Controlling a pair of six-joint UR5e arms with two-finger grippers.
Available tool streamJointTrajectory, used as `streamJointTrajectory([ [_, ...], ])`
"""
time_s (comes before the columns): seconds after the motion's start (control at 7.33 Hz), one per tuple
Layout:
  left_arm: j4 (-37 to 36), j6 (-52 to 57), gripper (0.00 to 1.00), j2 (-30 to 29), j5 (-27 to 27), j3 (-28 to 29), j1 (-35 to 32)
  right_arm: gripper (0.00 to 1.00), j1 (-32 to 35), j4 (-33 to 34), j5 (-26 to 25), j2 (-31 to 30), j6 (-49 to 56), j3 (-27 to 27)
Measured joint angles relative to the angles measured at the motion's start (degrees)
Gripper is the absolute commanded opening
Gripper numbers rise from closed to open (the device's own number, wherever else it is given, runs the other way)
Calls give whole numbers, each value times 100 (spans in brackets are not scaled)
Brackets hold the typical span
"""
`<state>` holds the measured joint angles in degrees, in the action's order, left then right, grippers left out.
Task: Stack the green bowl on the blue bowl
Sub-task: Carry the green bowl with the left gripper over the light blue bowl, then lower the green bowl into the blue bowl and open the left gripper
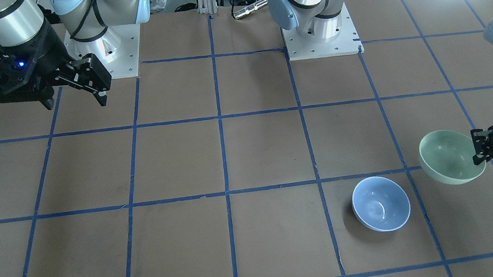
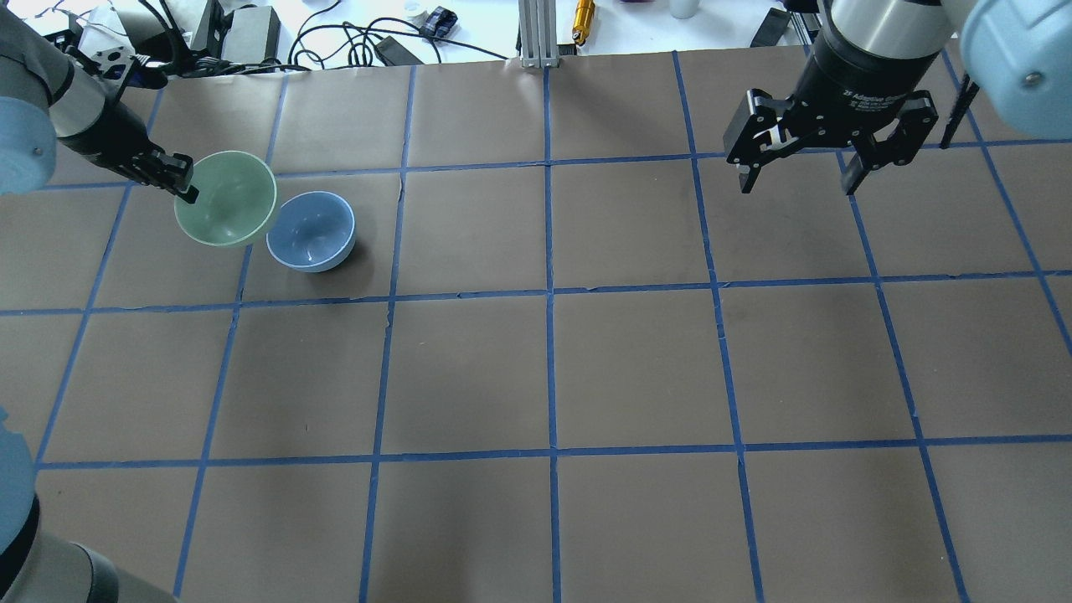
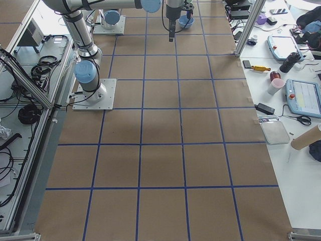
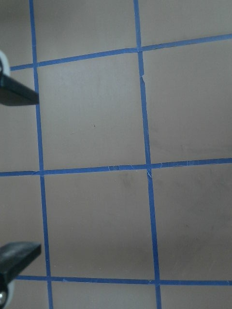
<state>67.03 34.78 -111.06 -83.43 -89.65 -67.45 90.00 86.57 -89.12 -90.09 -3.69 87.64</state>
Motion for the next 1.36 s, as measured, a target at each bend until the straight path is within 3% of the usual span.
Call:
streamJointTrajectory([
  [0.41, -2, -615, 6, -200, 34, 1, -241, 100, 0, 0, 0, 0, 0, -1],
  [1.36, -70, -936, 6, -697, 96, -22, -260, 100, 0, 1, 0, 0, 0, 0],
])
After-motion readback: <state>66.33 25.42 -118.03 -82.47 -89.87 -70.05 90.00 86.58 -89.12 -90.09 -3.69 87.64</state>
